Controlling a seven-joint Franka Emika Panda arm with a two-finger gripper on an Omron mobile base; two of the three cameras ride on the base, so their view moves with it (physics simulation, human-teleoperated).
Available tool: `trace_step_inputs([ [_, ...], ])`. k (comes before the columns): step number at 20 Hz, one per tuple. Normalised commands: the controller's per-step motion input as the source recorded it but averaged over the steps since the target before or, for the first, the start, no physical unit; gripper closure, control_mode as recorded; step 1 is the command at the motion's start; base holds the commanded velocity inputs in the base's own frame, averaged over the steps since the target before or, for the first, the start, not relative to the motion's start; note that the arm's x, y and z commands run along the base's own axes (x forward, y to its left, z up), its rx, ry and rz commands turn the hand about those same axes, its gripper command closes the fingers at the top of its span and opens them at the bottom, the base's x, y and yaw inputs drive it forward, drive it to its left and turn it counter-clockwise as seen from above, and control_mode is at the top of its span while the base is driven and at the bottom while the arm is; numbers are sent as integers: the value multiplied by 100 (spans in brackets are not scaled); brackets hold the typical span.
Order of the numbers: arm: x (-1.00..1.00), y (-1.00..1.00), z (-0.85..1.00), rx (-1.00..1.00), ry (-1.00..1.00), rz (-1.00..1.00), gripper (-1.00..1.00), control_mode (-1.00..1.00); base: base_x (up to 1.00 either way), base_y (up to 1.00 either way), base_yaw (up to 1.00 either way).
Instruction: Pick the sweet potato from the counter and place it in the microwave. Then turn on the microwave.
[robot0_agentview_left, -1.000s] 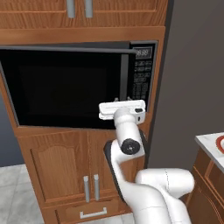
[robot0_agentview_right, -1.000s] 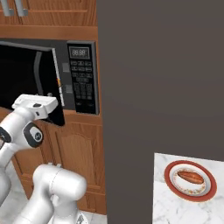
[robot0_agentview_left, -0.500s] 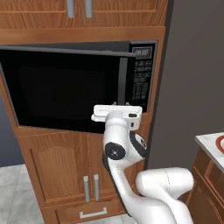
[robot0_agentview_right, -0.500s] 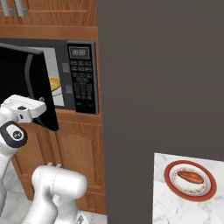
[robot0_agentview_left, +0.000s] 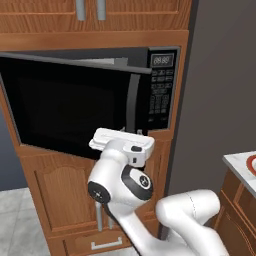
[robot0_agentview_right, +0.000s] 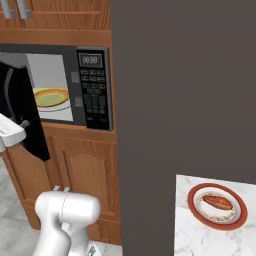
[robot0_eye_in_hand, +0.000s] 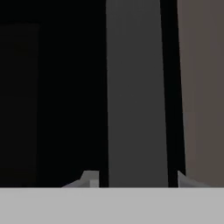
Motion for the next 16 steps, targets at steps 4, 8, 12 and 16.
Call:
trace_step_inputs([
  [4,-84,60,44,0,0,-19,100,-100,0,0,0],
  [8,-78,53,39,0,0,-20,100,-100,0,0,0],
  [12,-67,46,25,0,3,-19,100,-100,0,0,0],
  [16,-39,44,9,0,3,-17,-100,-100,0,0,0],
])
